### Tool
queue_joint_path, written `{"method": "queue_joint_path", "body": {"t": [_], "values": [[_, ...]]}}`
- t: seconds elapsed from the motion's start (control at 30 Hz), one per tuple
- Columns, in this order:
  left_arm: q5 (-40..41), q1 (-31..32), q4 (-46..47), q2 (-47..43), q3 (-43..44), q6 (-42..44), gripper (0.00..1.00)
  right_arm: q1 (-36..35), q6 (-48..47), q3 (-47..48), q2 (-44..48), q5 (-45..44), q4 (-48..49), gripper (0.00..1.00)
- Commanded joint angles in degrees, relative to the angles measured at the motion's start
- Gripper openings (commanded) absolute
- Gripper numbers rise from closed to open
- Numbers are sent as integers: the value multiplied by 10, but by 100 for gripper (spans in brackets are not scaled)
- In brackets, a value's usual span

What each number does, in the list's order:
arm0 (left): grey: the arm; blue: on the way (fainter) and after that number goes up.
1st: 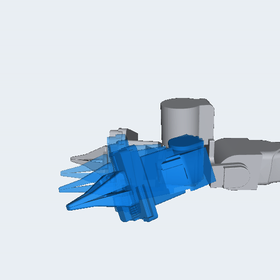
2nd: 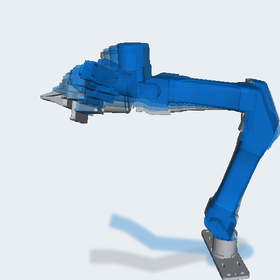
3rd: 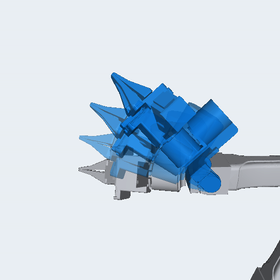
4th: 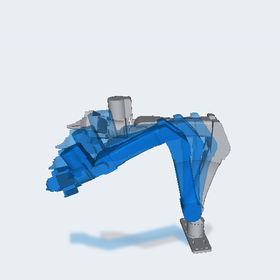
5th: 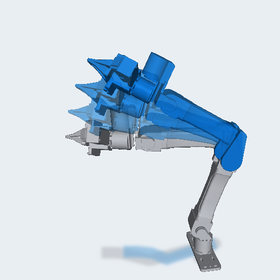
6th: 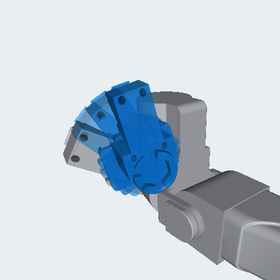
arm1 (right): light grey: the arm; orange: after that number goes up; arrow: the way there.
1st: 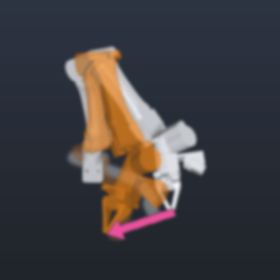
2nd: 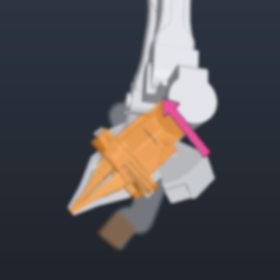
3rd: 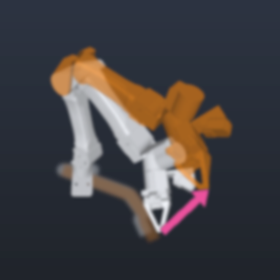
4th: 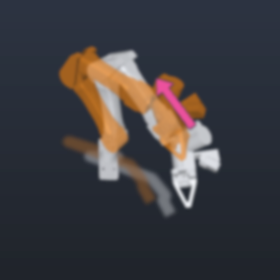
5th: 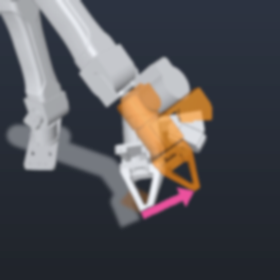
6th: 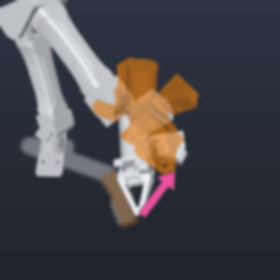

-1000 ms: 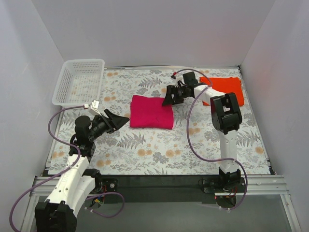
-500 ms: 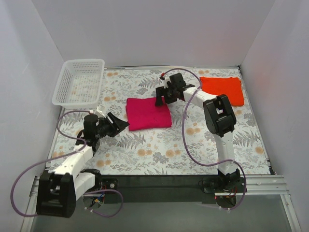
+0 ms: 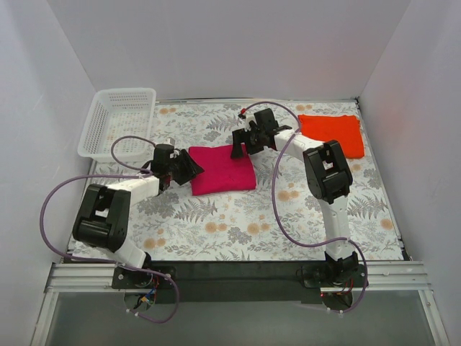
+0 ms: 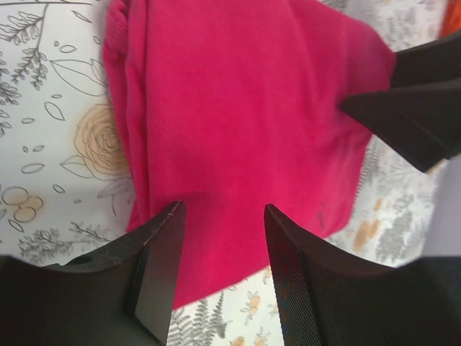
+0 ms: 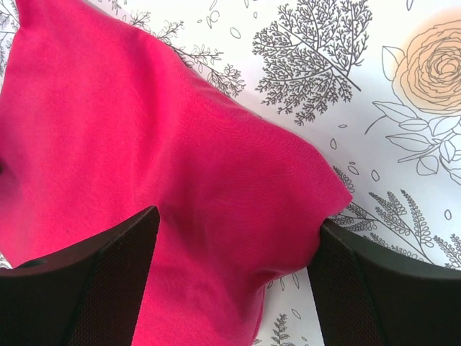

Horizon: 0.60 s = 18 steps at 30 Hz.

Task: Fold and stack the t-shirts
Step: Neatly place the folded tshirt to the corner

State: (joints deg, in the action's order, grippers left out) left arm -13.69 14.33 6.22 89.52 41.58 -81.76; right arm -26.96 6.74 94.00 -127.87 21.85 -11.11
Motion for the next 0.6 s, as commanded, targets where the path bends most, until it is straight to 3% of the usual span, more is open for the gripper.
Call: {"method": "queue_joint_path", "body": {"t": [0.0, 0.27, 0.57], "values": [[52, 7, -45, 23, 27, 30, 45, -5, -4, -35, -72, -6, -103, 72], [51, 16, -73, 93, 51, 39, 45, -4, 6, -46, -76, 59, -102, 74], [44, 19, -70, 112, 51, 38, 45, -21, 14, -47, -79, 94, -99, 73]]}}
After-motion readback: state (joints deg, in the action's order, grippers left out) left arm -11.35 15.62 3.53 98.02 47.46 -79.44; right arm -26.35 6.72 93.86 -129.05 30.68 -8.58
